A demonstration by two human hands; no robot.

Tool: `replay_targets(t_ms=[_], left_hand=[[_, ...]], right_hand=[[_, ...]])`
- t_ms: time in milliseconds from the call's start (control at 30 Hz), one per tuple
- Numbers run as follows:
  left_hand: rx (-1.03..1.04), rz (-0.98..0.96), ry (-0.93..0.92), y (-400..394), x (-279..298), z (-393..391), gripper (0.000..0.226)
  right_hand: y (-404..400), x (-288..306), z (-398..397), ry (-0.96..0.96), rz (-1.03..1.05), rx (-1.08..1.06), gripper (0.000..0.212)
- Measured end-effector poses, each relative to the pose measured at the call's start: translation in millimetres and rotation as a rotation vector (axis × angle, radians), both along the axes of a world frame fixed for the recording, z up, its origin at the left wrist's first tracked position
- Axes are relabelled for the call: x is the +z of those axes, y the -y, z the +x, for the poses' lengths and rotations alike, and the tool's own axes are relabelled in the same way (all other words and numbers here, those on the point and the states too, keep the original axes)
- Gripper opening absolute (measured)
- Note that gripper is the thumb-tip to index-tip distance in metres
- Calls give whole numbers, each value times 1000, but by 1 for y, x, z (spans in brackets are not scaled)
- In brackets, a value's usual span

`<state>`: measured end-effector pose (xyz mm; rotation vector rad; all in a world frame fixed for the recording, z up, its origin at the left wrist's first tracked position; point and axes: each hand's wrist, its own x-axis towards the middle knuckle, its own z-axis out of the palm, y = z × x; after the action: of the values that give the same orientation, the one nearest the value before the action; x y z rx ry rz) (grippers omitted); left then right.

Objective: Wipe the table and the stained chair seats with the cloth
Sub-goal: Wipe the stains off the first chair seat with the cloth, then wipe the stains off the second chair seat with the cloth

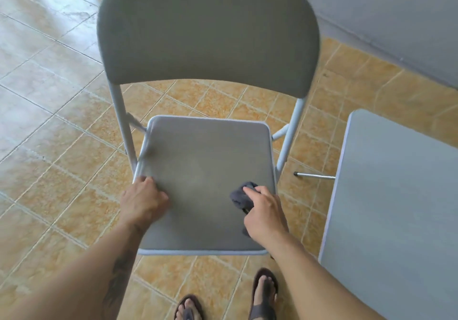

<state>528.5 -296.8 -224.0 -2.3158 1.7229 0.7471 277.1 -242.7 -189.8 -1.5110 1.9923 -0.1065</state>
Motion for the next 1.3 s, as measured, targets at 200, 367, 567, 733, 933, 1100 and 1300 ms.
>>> replay_targets(t_ms=[200,367,567,733,933,1100,1300], left_hand=[[-2,-189,-199,-35,81,-72,54],[-75,-216,-338,-75,128,-152,49],[-262,-225,-474,-147,163,-300,41],[-310,-158,-549,-228,176,-452,36],[-394,-49,-671,-314,195,-626,39],[-516,37,-721,-360,199,-748,40],[-664,127,-738,-381,173,-869,44]], right_hand=[[-59,79,-53,91,-167,-82,68],[-111,117,-120,106,-237,-165,63],[-232,149,-249,145,-311,-363,61],[-342,166,-383,130,-360,-536,60],[-438,183,-526,100,-390,-695,57],[-491,177,-615,55,-373,-827,56],[-519,148,-705,-29,-292,-925,56]])
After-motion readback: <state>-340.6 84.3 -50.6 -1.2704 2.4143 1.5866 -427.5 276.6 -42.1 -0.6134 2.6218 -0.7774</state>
